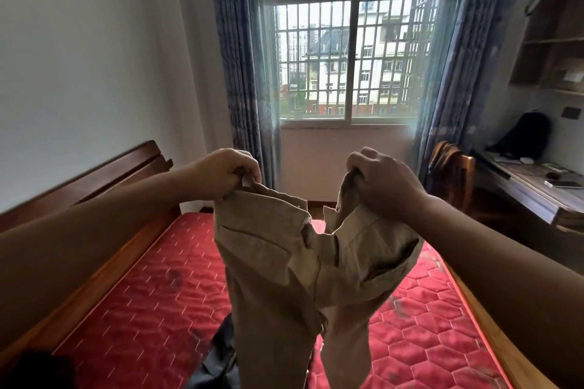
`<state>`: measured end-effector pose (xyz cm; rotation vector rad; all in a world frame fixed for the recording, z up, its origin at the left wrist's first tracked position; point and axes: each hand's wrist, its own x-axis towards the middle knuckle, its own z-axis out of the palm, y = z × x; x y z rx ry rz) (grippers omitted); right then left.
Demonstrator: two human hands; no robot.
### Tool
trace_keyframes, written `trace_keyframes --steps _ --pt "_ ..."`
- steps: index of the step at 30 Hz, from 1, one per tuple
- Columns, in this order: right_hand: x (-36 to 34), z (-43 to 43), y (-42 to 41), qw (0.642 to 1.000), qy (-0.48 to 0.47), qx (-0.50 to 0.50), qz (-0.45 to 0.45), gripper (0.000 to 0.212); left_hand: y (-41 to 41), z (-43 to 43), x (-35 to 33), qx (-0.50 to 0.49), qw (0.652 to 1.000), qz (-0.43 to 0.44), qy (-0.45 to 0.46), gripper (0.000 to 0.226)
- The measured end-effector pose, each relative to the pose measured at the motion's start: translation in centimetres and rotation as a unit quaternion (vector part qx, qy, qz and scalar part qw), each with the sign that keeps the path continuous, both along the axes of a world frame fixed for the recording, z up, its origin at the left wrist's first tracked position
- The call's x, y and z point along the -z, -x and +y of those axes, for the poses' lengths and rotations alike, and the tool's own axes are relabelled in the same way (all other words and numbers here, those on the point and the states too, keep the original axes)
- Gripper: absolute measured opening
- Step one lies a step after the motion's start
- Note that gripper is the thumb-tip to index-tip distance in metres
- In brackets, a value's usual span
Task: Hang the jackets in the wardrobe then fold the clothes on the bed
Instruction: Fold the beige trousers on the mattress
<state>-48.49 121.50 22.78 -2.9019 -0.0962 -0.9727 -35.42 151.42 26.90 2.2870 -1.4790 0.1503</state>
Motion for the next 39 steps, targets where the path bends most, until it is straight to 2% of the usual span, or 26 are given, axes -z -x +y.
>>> trace_keyframes --steps 4,8,10,13,15,18,22,24,25,26,28,29,31,33,35,38,39 --pt "0.1 1.9 0.4 0.997 0.026 -0.058 -0.047 0.014 1.2 -1.6 0.2 0.031 0.997 0.024 0.067 0.042" --pt "-0.3 5.4 0.1 0.977 -0.012 -0.187 -0.1 0.011 2.8 -4.7 0.5 0.072 0.986 0.032 0.144 0.034" --pt "-0.2 6.7 -0.2 0.966 -0.037 -0.218 -0.133 0.007 3.4 -6.1 0.9 0.077 0.975 0.05 0.203 0.026" --pt "0.1 6.8 -0.3 0.954 -0.102 -0.211 -0.189 0.01 3.1 -6.9 1.4 0.053 0.941 0.151 0.298 0.014" --pt "0.4 6.9 -0.2 0.951 -0.107 -0.197 -0.213 0.013 2.8 -7.1 2.0 0.041 0.915 0.227 0.332 0.022" --pt "0.8 7.8 -0.4 0.942 -0.123 -0.204 -0.237 0.013 3.3 -8.1 3.0 0.044 0.876 0.321 0.358 0.031" --pt "0.8 9.0 -0.6 0.927 -0.146 -0.225 -0.263 0.013 4.2 -9.2 3.8 0.052 0.82 0.451 0.35 0.03" --pt "0.9 9.6 -0.7 0.928 -0.134 -0.227 -0.265 0.012 4.3 -9.0 4.4 0.032 0.816 0.488 0.307 0.008" --pt "1.0 9.8 -0.8 0.929 -0.129 -0.223 -0.267 0.012 4.1 -9.1 4.9 0.009 0.814 0.509 0.28 0.012" --pt "1.2 9.9 -0.9 0.931 -0.128 -0.214 -0.267 0.012 3.7 -9.4 5.5 -0.007 0.814 0.52 0.26 0.029" --pt "1.8 9.8 -1.0 0.937 -0.136 -0.189 -0.261 0.01 3.8 -10.1 6.0 0.01 0.801 0.547 0.246 0.062" --pt "2.1 9.8 -1.0 0.94 -0.139 -0.179 -0.254 0.009 3.9 -10.3 6.2 0.022 0.785 0.565 0.252 0.069" --pt "2.5 9.7 -0.8 0.948 -0.129 -0.171 -0.235 0.011 3.6 -10.8 6.7 0.024 0.756 0.598 0.265 0.06" --pt "2.4 9.3 -0.6 0.957 -0.114 -0.161 -0.212 0.009 3.7 -10.5 7.0 -0.022 0.762 0.587 0.272 0.042" --pt "2.0 8.7 -0.4 0.966 -0.114 -0.15 -0.179 0.005 3.2 -10.3 7.3 -0.05 0.763 0.567 0.308 0.048" --pt "0.2 7.6 0.1 0.96 -0.211 -0.179 -0.052 0.016 2.4 -10.0 7.0 -0.125 0.728 0.549 0.39 0.035" --pt "-0.7 7.3 0.3 0.951 -0.249 -0.181 0.004 0.02 2.0 -9.7 6.8 -0.155 0.729 0.524 0.411 0.032"
